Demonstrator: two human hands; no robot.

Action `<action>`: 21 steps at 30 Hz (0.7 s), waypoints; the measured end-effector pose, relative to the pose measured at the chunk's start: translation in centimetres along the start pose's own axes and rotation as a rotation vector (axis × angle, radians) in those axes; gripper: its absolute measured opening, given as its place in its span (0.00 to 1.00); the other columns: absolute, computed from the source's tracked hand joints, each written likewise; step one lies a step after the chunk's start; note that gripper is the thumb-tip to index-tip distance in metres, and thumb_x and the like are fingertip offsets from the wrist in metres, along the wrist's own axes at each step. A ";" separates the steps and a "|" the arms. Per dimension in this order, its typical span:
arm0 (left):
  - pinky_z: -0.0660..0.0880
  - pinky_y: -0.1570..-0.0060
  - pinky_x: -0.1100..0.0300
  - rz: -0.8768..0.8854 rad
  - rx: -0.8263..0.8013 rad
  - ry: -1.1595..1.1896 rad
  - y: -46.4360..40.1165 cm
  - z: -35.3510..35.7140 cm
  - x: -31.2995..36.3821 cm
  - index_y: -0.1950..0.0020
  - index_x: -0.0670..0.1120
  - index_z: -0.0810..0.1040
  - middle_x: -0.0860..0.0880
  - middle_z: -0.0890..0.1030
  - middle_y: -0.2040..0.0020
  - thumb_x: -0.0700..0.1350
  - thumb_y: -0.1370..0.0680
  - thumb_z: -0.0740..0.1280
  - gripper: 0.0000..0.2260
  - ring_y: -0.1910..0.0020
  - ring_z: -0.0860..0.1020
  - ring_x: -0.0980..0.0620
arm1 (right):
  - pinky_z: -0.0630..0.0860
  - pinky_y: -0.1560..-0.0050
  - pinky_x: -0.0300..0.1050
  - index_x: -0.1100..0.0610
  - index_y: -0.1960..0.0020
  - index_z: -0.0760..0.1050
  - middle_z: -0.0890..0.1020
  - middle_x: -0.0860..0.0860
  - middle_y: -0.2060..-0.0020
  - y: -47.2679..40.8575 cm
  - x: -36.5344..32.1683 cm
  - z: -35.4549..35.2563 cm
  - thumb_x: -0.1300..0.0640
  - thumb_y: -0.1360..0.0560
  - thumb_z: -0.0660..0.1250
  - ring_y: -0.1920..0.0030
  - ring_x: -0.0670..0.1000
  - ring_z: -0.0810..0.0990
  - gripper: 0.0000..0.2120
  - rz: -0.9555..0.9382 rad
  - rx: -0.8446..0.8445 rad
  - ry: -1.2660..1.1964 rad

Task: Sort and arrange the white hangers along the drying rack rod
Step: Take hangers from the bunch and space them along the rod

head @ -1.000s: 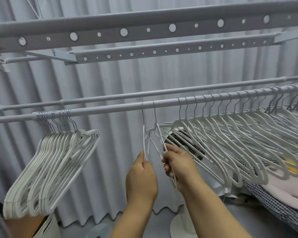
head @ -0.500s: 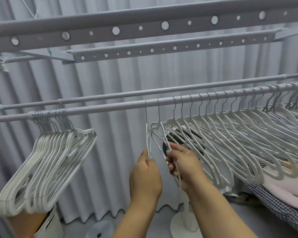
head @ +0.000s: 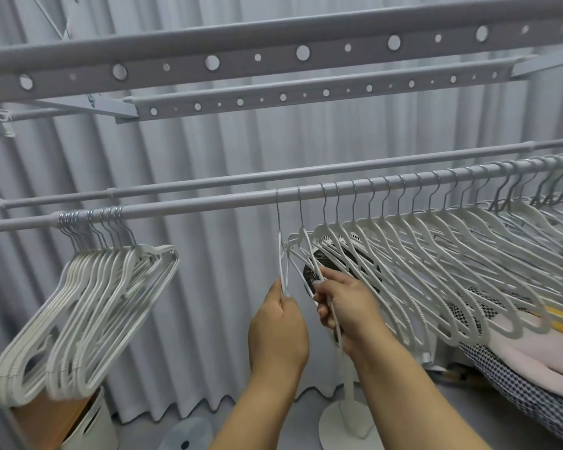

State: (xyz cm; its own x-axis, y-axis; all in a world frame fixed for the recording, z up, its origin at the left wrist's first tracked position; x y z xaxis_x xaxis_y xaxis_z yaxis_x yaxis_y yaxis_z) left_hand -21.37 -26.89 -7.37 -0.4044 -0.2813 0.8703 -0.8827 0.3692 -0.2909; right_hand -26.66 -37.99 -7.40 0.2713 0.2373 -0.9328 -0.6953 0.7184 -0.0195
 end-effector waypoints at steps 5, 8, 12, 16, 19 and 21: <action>0.74 0.58 0.53 0.021 -0.032 0.015 -0.1 0.6 -0.2 0.32 0.57 0.72 0.42 0.82 0.50 0.47 0.20 0.51 0.19 0.51 0.79 0.39 | 0.61 0.80 0.36 0.58 0.32 0.72 0.74 0.53 0.72 0.0 0.0 -0.2 0.68 0.24 0.62 0.78 0.47 0.68 0.21 0.000 -0.009 0.007; 0.76 0.54 0.52 0.021 -0.031 0.005 -0.1 0.9 -0.3 0.31 0.58 0.71 0.44 0.82 0.48 0.49 0.20 0.51 0.20 0.50 0.79 0.40 | 0.61 0.80 0.36 0.57 0.32 0.72 0.75 0.52 0.72 -0.1 0.0 -0.3 0.68 0.24 0.62 0.78 0.47 0.68 0.21 0.001 -0.010 0.004; 0.76 0.54 0.53 0.022 -0.024 -0.007 -0.2 1.0 -0.2 0.32 0.57 0.71 0.47 0.82 0.49 0.48 0.19 0.51 0.19 0.52 0.79 0.44 | 0.61 0.80 0.37 0.57 0.32 0.71 0.75 0.53 0.72 -0.2 0.1 -0.2 0.68 0.24 0.62 0.78 0.47 0.68 0.21 -0.002 -0.009 0.003; 0.77 0.51 0.52 0.018 -0.015 -0.013 -0.1 1.2 -0.1 0.31 0.57 0.71 0.48 0.82 0.47 0.48 0.19 0.51 0.19 0.50 0.78 0.45 | 0.61 0.79 0.37 0.57 0.32 0.71 0.75 0.53 0.71 -0.2 0.1 -0.4 0.67 0.24 0.61 0.78 0.47 0.68 0.21 -0.005 -0.016 0.016; 0.77 0.49 0.51 0.023 -0.014 -0.010 0.0 1.4 0.1 0.31 0.57 0.71 0.51 0.82 0.48 0.48 0.19 0.51 0.19 0.51 0.78 0.48 | 0.62 0.79 0.37 0.56 0.33 0.71 0.75 0.53 0.71 -0.2 0.0 -0.6 0.67 0.24 0.61 0.77 0.47 0.68 0.21 -0.005 -0.021 0.022; 0.77 0.50 0.52 0.024 -0.016 -0.001 0.0 1.5 0.1 0.31 0.57 0.70 0.51 0.82 0.48 0.47 0.19 0.51 0.19 0.52 0.78 0.48 | 0.62 0.78 0.37 0.56 0.33 0.71 0.75 0.53 0.71 -0.1 -0.1 -0.6 0.68 0.24 0.61 0.77 0.47 0.68 0.21 -0.004 -0.026 0.021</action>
State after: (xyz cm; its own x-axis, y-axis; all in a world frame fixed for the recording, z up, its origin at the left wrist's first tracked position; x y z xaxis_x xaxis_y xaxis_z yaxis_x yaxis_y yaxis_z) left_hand -21.80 -28.24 -7.85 -0.4252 -0.2730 0.8629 -0.8691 0.3894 -0.3050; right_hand -27.04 -38.47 -7.57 0.2600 0.2203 -0.9401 -0.7117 0.7018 -0.0324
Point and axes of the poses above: each hand's wrist, its own y-axis away from the middle knuckle, its own z-axis out of the palm, x = y × z, the point moved 5 cm from there along -y, towards the middle knuckle
